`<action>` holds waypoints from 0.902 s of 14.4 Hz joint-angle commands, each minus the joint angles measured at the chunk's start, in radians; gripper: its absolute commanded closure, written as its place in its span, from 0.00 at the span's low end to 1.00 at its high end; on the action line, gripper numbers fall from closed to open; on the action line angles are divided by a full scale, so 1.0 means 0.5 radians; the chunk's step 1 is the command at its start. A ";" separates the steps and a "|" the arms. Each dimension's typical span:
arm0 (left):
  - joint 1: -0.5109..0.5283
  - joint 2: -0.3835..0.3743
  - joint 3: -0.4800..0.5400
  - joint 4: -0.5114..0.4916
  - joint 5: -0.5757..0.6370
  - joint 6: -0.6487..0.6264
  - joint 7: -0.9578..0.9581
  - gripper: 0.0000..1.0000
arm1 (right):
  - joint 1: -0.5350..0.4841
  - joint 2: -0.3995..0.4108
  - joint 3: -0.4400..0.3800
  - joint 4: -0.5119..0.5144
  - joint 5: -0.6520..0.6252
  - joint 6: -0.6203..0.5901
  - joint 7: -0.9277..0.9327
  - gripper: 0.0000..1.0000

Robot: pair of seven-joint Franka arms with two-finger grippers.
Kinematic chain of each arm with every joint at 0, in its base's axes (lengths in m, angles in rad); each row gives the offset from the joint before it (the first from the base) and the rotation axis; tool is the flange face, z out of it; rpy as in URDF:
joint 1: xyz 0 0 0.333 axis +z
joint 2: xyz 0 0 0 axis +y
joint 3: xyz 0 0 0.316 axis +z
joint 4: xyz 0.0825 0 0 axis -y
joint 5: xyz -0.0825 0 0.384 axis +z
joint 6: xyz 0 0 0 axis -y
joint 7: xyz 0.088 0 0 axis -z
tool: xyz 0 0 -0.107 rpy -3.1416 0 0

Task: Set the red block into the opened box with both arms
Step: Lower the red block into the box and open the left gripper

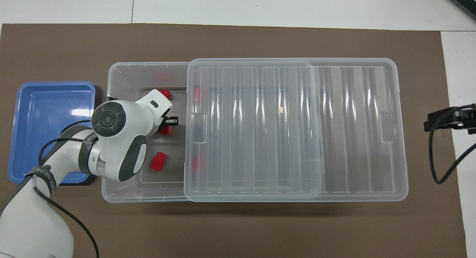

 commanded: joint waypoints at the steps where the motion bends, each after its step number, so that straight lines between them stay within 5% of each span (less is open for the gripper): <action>1: 0.014 -0.010 -0.001 -0.112 -0.005 0.071 0.041 1.00 | -0.004 -0.017 0.004 -0.024 0.026 0.026 0.036 0.00; 2: 0.014 -0.010 -0.001 -0.109 -0.005 0.071 0.041 0.92 | -0.004 -0.020 0.004 -0.027 0.026 0.023 0.036 0.00; 3: 0.017 -0.010 -0.001 -0.109 -0.005 0.071 0.041 0.42 | -0.004 -0.020 0.001 -0.036 0.026 0.026 0.036 0.00; 4: 0.017 -0.010 -0.001 -0.106 -0.005 0.071 0.041 0.04 | -0.004 -0.020 0.001 -0.036 0.026 0.026 0.036 0.00; 13: 0.014 -0.016 -0.001 -0.078 -0.005 0.050 0.029 0.00 | -0.004 -0.020 0.004 -0.036 0.026 0.026 0.036 0.00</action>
